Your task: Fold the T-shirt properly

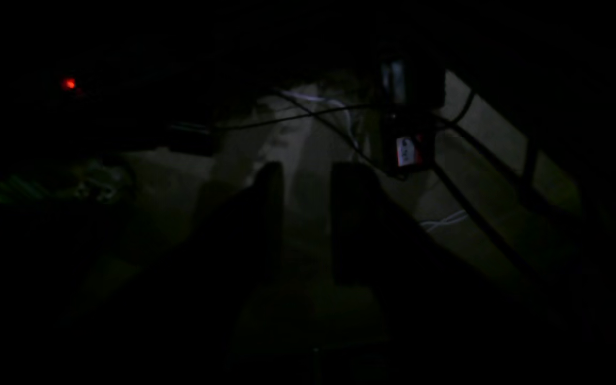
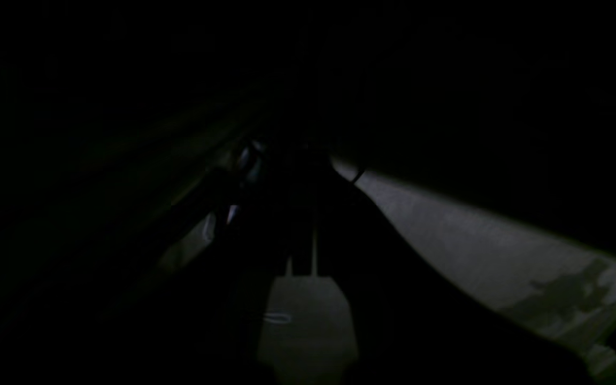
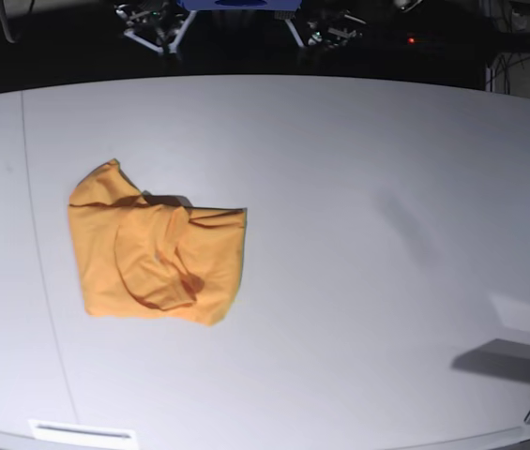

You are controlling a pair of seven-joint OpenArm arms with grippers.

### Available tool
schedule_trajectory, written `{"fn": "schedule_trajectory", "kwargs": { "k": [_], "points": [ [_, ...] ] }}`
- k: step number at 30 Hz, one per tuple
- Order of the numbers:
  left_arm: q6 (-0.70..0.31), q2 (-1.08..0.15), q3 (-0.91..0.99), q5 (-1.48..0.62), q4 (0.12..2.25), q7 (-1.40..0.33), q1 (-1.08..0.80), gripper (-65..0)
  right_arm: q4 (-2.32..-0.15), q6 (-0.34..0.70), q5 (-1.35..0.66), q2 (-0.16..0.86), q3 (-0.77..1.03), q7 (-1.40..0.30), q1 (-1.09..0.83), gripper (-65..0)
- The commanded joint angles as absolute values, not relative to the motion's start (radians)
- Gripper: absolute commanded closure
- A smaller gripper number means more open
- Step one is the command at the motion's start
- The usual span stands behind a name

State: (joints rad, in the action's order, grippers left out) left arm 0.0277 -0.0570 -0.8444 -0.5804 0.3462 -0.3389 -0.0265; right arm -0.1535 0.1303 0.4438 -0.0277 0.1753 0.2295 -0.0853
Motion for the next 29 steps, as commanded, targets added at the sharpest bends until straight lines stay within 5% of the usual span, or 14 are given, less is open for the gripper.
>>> {"fn": "schedule_trajectory", "kwargs": {
  "k": [1, 29],
  "points": [
    [0.027, -0.05, -0.845, -0.579, 0.354, -0.334, -0.021, -14.9, -0.151, 0.13, 0.443, -0.028, 0.179, 0.24, -0.079, -0.7],
    [0.027, -0.021, -0.848, -0.575, 0.352, -0.335, -0.019, -14.9, -0.13, 0.13, 0.443, -0.022, 0.179, 0.24, -0.051, -0.9]
  ]
}}
